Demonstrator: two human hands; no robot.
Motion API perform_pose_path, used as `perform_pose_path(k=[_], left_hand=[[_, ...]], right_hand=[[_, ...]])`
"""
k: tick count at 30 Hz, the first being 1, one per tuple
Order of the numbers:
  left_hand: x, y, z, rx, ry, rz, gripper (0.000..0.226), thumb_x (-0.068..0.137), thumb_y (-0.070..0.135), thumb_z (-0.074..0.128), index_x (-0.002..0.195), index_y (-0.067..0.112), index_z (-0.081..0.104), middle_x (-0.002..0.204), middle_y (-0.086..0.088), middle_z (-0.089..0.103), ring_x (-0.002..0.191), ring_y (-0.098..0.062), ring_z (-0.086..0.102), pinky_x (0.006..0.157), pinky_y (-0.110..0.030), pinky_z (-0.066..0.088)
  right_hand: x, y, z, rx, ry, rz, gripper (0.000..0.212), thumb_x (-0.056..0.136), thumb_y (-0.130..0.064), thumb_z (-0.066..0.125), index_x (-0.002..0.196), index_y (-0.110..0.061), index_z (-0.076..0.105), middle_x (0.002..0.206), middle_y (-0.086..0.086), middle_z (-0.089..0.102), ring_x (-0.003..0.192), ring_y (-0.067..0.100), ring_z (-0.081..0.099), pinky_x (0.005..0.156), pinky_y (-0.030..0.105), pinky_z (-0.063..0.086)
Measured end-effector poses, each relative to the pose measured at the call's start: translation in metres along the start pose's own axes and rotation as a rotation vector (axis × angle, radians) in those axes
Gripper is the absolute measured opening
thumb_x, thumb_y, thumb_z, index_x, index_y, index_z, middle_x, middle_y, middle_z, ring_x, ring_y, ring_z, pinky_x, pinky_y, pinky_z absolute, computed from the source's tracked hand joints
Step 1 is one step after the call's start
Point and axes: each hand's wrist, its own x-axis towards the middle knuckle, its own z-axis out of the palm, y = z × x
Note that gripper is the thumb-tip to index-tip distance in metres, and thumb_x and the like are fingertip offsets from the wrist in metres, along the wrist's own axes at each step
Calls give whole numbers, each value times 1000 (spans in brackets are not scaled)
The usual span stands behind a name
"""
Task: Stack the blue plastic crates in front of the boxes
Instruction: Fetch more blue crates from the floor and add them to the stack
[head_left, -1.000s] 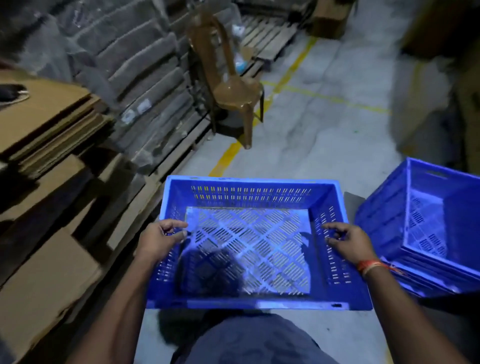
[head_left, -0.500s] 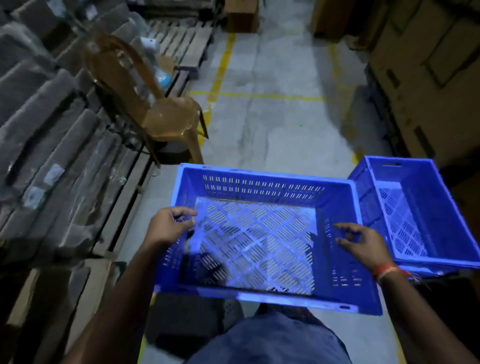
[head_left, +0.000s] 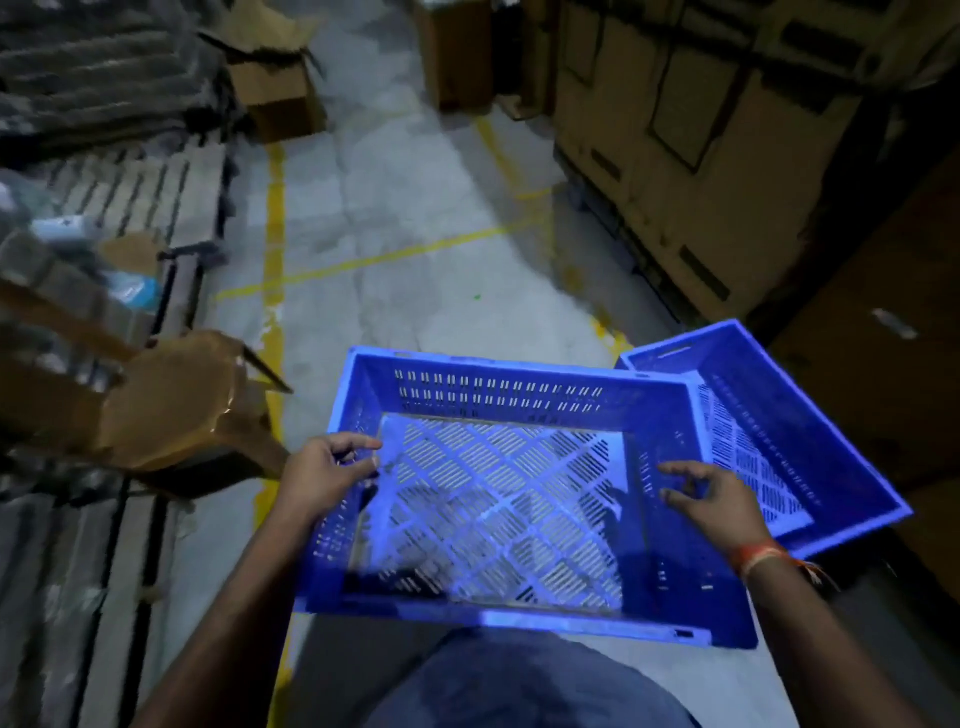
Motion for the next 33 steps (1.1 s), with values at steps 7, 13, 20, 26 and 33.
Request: perform_pose_path(k=[7,13,20,26,33], left_hand=[[136,63,32,80,-136,144,14,71,34,83,84,35,78,70,-14,68,63,-14,54,67,-28,44],[235,120,78,148,-338,265,15,73,29,84,82,40,77,70,0,70,65,-13,59,70,-31,48],[316,193,121,259,-543,460,17,77,22,84,80,37,74,81,-1,77,74,-17,67,76,-30,51],[338,243,167,272,-670,632,15,79,20,83,88,30,76,77,3,72,70,-11,61,66,-21,44],[345,274,247,332,-747,663,15,78,22,84,82,34,75,63,15,67,60,0,57,59,-15,41]], right_hand=[[34,11,-24,14,180,160,33,75,-11,81,95,-36,72,65,-12,60,62,10,59,61,19,44],[31,20,-23,50,347,371,32,74,-16,82,90,-41,72,77,5,69,69,21,64,69,30,50],[19,-5,-13,77,538,524,30,75,-11,82,96,-30,74,78,-1,67,68,18,60,63,18,45],[3,-12,-5,84,696,687,29,74,-15,83,90,-36,72,82,1,74,75,21,67,74,33,53],[3,17,-22,111,776,809,26,76,-10,79,96,-27,76,68,-2,66,65,17,61,60,24,41]])
